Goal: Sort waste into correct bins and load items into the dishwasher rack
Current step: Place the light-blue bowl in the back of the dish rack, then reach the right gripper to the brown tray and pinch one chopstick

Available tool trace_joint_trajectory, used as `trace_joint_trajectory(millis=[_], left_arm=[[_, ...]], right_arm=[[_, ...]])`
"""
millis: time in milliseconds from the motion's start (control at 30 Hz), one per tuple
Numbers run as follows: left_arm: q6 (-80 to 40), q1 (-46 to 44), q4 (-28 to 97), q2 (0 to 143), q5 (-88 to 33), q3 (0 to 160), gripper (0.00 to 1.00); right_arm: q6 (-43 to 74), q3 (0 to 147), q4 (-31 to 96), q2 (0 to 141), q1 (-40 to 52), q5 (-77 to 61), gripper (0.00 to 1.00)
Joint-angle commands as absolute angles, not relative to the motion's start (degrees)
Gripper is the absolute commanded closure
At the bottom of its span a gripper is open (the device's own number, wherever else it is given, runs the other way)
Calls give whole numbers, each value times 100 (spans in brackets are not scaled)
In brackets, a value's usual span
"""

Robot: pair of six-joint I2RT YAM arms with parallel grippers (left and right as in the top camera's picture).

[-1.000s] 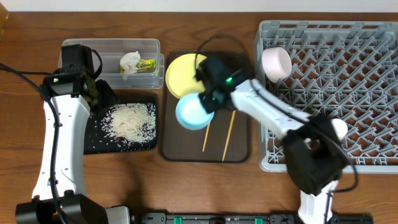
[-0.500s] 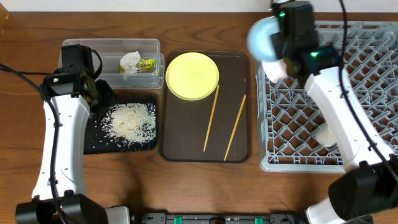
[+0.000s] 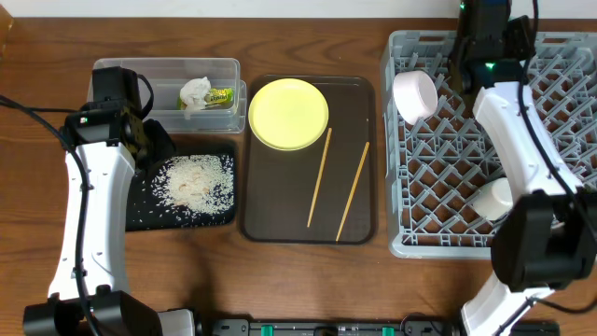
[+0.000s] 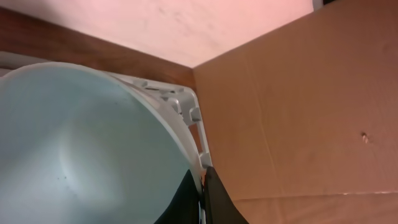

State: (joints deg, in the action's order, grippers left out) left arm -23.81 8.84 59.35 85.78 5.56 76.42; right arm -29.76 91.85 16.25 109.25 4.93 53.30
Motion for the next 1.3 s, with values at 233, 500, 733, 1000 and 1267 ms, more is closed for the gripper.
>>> trace_joint_trajectory(millis=[233,500,733,1000,1267], left_arm=[[-2414,897,5951,8571,646,7673,30],[-2414,897,5953,8571,648,7673,30],[-2414,897,5951,8571,646,7673,30],[-2414,897,5951,8571,646,7673,30],[-2412,897,5951,8571,648,7673,30]], right_arm=[[-3306,9192,814,11590,340,5846,99],[-3546,9192,600,12003,344,6023,99],[-3542,9190,720,12077,462,5758,99],[-2593,9190,1378,12077,784,5673,99],[-1094,9190,2421,11907,919,5443,92]])
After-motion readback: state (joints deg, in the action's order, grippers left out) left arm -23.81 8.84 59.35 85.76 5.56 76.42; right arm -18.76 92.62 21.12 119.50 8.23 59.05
